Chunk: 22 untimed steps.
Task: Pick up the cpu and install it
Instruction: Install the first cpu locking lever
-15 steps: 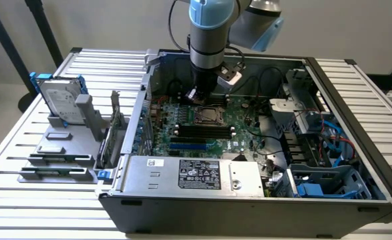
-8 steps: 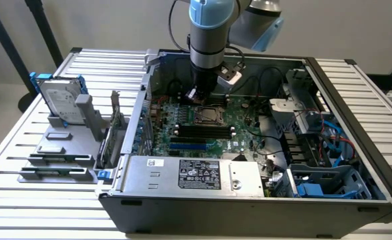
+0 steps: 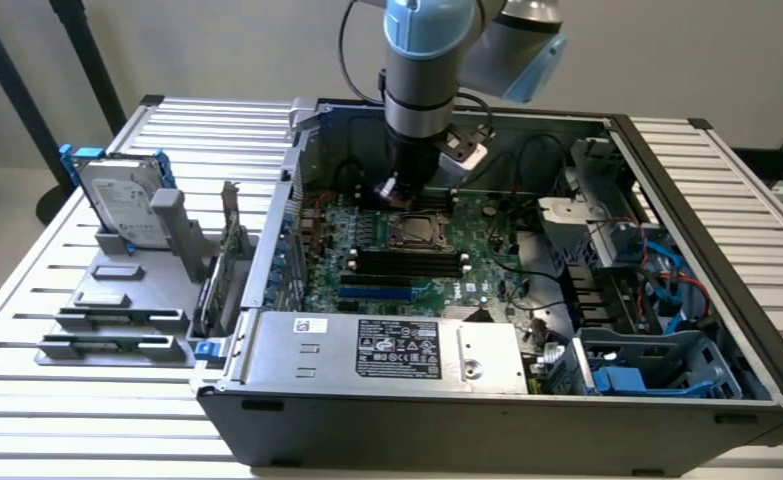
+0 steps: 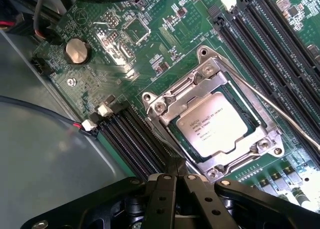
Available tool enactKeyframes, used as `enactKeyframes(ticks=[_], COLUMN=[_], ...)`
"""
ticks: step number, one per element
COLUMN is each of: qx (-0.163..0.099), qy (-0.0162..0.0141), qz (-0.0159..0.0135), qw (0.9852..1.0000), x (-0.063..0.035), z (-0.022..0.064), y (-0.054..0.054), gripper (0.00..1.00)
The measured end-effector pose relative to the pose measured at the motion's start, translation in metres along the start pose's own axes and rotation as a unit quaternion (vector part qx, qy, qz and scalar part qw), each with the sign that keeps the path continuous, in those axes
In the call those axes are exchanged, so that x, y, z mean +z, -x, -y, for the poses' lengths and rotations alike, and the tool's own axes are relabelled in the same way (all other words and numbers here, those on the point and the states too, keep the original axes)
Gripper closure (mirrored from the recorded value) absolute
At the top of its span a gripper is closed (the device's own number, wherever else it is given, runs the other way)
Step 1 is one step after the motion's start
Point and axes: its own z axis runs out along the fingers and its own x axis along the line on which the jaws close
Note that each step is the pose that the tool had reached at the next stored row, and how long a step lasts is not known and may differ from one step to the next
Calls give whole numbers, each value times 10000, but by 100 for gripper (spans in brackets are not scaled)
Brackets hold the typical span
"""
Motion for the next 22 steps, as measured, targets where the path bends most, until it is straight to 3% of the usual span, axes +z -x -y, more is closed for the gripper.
enactKeyframes(ticks=[12,22], qx=[2,10], qy=[-4,-32], qz=[6,28], qw=[10000,10000], x=[42,50], z=[-41,-166], y=[-20,-118], gripper=[89,89])
